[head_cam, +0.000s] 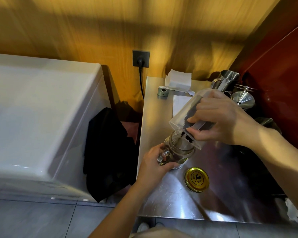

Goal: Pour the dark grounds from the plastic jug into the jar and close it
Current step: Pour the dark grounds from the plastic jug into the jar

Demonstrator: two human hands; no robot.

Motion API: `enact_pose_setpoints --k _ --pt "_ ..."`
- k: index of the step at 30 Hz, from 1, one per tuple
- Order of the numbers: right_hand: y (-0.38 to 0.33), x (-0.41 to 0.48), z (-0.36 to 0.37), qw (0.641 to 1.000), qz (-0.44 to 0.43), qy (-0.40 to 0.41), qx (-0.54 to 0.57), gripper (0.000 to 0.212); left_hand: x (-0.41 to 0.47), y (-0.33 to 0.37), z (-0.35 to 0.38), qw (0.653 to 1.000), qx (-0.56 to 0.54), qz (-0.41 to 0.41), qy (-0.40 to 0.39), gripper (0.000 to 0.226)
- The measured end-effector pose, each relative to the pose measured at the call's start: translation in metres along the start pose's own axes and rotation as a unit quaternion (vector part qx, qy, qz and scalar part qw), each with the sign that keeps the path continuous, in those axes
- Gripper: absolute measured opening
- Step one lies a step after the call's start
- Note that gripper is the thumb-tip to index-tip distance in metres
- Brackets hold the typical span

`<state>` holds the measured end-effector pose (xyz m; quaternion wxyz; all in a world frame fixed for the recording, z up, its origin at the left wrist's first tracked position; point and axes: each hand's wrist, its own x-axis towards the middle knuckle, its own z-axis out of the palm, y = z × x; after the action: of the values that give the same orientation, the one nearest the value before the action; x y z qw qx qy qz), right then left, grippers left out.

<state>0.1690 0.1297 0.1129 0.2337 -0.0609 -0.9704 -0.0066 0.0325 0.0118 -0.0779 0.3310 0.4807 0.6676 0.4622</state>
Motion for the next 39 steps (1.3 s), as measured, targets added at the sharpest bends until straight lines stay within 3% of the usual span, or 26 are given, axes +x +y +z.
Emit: enact_pose_setpoints --k 9,24,39 --pt "-0.0022 0.0017 0.0031 1.000 -0.015 0.008 -0.008 0.019 -0.0002 -0.0003 0.0002 1.000 -0.003 0.000 0.000 0.061" --pt "-0.0003 -0.0011 0.0028 1.000 -0.013 0.021 0.002 0.027 -0.0010 0.0024 -0.0009 1.000 -0.010 0.006 0.005 0.060" --pt "-0.0013 -0.0009 0.0034 0.998 -0.058 0.021 -0.028 0.022 -0.0020 0.0051 -0.0017 1.000 -0.004 0.010 0.012 0.059"
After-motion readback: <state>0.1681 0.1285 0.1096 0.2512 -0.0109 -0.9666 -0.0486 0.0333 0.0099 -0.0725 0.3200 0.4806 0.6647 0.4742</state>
